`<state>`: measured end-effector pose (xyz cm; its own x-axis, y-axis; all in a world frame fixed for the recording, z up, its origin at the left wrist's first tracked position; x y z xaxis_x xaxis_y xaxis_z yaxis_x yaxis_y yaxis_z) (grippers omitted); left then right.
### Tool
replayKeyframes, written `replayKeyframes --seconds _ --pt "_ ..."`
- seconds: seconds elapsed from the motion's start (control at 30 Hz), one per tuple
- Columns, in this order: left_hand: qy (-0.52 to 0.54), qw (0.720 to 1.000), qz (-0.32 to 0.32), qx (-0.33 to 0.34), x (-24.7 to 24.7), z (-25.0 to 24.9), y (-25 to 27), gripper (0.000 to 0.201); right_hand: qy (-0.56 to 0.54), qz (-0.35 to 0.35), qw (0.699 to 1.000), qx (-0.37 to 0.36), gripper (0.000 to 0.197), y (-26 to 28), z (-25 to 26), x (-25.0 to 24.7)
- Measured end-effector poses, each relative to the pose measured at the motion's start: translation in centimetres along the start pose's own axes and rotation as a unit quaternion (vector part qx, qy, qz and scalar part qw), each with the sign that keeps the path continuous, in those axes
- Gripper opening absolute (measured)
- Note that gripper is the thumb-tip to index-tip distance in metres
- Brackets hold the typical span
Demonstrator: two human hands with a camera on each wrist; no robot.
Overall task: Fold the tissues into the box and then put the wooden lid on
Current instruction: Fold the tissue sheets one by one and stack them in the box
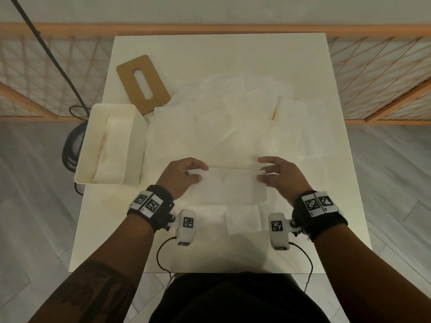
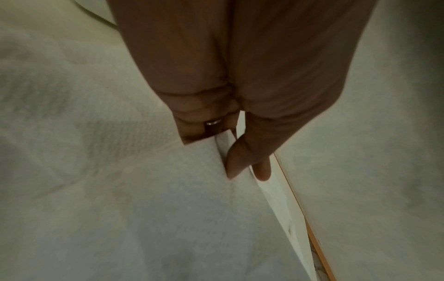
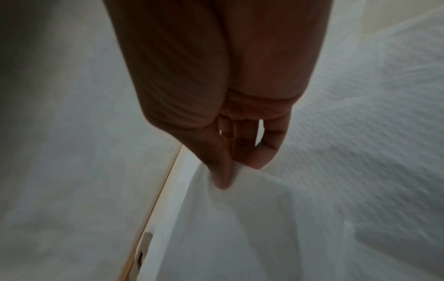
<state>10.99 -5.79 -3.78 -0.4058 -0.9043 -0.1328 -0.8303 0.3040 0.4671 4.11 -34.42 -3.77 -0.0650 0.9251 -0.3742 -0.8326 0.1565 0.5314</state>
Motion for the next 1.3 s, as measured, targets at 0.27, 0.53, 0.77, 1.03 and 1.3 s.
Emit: replayKeyframes --seconds 0.27,0.53,0.77,1.03,1.3 --pt "0.131 0.988 -0.004 -0.084 0.5 0.8 0.6 0.032 -0.004 -0.004 1.0 0.013 0.019 0.3 0.2 -0.1" --pt "0.349 0.922 0.039 -0.164 2.2 0.3 2.4 0.043 -0.133 0.025 0.982 0.133 0.048 0.9 -0.7 1.1" --pt "0.349 0.919 0.077 -0.167 3.4 -0.7 3.5 0.039 0.066 0.005 0.985 0.157 0.068 0.6 -0.5 0.4" --pt "0.467 0.859 0.116 -0.175 3.5 -0.4 4.4 0.052 0.05 -0.008 0.976 0.213 0.056 0.8 -1.5 0.2" --pt "0.307 0.941 0.056 -0.131 3.5 0.5 2.9 0.039 -0.017 0.018 0.978 0.208 0.073 1.3 -0.2 1.3"
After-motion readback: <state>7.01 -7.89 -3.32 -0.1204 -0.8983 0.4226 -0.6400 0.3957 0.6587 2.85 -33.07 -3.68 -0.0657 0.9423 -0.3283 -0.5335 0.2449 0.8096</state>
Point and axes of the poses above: each hand's wrist, its own y-axis away from the middle knuckle, its own x-axis out of the palm, z = x × y, the point moved 8 cm from there along -y, towards the middle knuckle, and after that the axes turned 12 degrees about y, right-handed, at the moved point
